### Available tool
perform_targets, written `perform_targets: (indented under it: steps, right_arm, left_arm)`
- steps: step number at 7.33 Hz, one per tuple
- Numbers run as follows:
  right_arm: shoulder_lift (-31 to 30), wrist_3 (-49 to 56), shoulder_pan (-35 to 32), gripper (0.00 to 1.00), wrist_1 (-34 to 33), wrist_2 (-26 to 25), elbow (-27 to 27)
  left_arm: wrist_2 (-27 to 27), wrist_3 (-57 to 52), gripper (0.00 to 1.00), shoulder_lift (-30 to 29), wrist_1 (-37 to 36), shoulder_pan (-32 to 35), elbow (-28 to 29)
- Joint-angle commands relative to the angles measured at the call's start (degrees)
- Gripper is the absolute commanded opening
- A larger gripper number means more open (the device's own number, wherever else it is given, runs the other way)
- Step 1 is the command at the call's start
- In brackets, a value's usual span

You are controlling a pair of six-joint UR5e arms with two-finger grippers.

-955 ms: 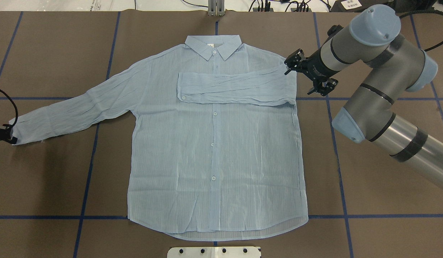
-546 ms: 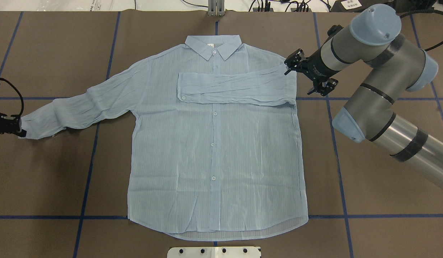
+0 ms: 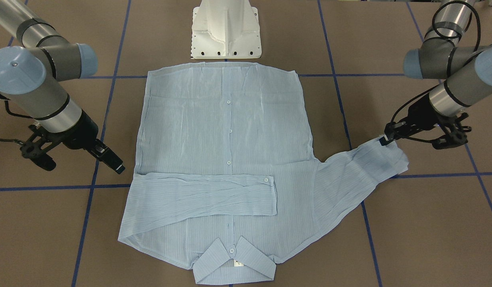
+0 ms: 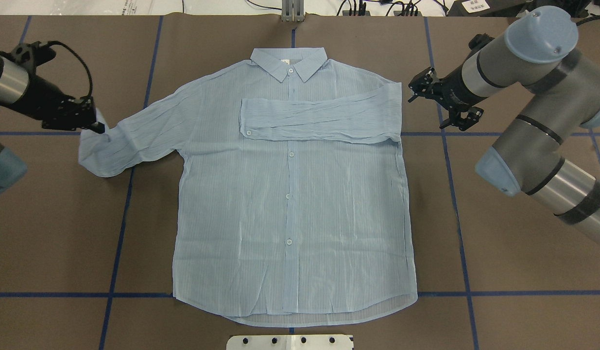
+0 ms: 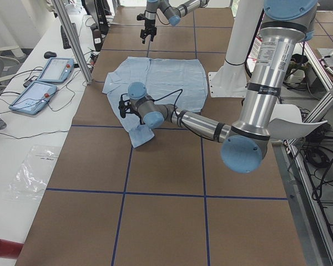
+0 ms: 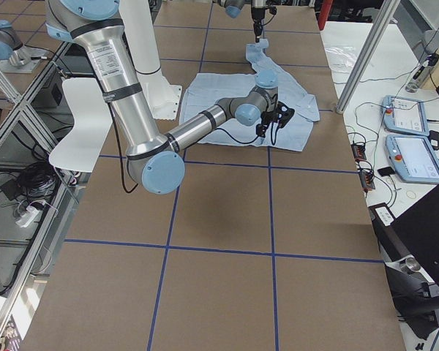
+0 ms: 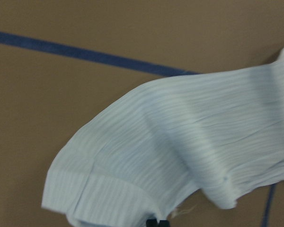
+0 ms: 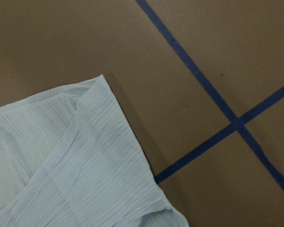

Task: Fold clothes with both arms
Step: 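Carry the sleeve across the shirt with left gripper while right arm withdraws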

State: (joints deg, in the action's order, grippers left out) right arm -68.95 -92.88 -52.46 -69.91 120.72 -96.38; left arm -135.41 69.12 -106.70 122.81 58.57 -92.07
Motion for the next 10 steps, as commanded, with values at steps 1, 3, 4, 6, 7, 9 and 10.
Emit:
perform_targets:
  steps: [1, 3, 4, 6, 7, 9, 10]
  right_arm:
    - [-6.9, 8.0, -3.1, 1.00, 0.1, 0.9, -2.8]
    - [-9.8, 13.4, -6.2, 1.00, 0.2, 3.0, -2.9]
    - [-10.7, 14.6, -6.7, 1.00, 0.2, 3.2, -2.8]
    - [-11.4, 15.2, -7.6, 1.00, 0.2, 3.2, -3.3]
    - [-11.4, 15.3, -7.7, 1.00, 0.2, 3.2, -3.3]
    - [-11.6, 15.3, -7.6, 1.00, 0.2, 3.2, -3.2]
    - [-11.6, 15.3, -7.6, 1.00, 0.2, 3.2, -3.2]
  left_arm:
    - [6.6, 10.1, 0.00, -12.3, -4.1, -5.9, 0.8]
    - [9.6, 24.1, 0.00, -22.1, -3.5, -12.6, 4.0]
    - [13.6, 29.1, 0.00, -26.1, -3.5, -16.9, 5.6]
    - [21.2, 34.9, 0.00, -34.6, -1.3, -23.6, 11.2]
    - [21.8, 37.8, 0.00, -39.6, 2.0, -24.5, 18.1]
    - [21.9, 37.8, 0.00, -39.7, 4.1, -24.9, 19.8]
    - [23.7, 37.3, 0.82, -39.8, 4.1, -25.3, 19.8]
